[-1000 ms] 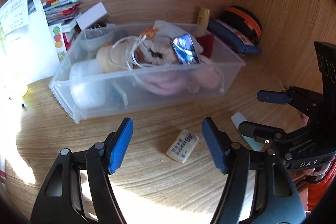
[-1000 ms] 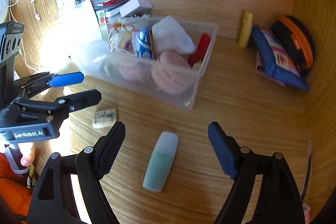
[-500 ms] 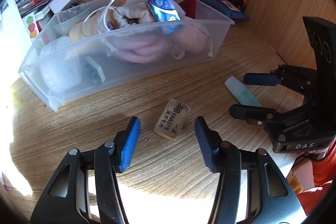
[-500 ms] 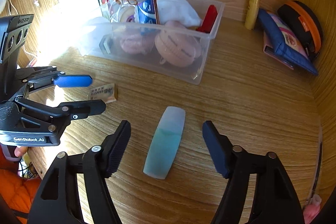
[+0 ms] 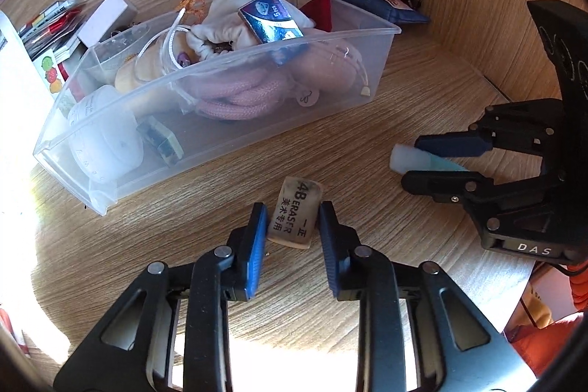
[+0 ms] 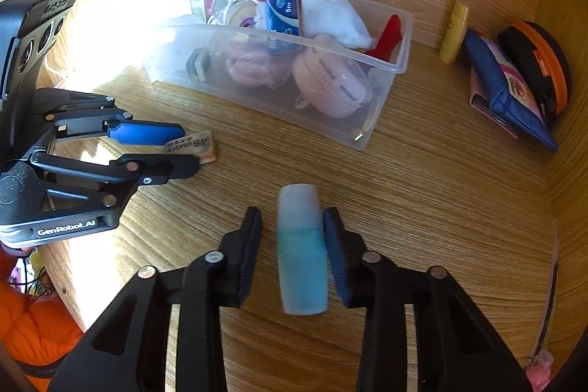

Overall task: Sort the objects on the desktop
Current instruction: 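Grasp the mint-green tube with the right tool while the left tool grasps the cork eraser, then lift and carry the tube and eraser over the clear box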

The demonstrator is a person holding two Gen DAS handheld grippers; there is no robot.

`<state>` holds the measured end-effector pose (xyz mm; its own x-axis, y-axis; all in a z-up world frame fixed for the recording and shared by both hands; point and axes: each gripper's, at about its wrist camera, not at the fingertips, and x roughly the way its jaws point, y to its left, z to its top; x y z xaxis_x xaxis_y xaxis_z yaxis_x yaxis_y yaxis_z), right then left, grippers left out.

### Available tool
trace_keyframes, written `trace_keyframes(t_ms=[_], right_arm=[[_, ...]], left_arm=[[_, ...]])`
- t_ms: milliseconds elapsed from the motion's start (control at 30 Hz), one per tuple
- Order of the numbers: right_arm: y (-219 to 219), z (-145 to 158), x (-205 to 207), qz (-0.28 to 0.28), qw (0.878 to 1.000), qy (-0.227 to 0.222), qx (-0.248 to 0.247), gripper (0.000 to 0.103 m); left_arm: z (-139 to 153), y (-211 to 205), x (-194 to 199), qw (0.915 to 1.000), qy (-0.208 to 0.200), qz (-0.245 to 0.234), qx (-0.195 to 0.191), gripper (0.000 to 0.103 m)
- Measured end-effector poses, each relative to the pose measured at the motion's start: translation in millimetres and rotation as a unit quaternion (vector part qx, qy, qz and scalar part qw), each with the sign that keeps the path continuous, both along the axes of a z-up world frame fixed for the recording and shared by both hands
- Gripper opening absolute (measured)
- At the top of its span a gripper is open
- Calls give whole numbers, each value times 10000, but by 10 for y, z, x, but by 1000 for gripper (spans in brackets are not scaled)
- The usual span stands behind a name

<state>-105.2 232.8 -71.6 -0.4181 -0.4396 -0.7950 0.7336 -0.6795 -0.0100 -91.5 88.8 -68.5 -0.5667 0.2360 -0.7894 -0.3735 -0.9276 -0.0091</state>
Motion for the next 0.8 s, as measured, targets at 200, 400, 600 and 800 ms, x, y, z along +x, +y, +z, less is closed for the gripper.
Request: trace_keyframes(t_ms=[200, 400, 600, 800], right_arm=[[-35, -5, -18, 18, 9999, -89, -68, 23], [2, 158, -69, -112, 9993, -47, -366, 23], [13, 380, -90, -210, 9980, 9, -600, 23], [-41, 563, -56, -177, 9969, 202, -741, 23]], left_arm=[[85, -151, -8, 9991, 74, 230, 362, 26], [167, -258, 0, 9975, 187, 417, 547, 26], [248, -336, 18, 9962, 297, 502, 650, 24], [327, -415, 28, 9948, 411, 549, 757, 23]])
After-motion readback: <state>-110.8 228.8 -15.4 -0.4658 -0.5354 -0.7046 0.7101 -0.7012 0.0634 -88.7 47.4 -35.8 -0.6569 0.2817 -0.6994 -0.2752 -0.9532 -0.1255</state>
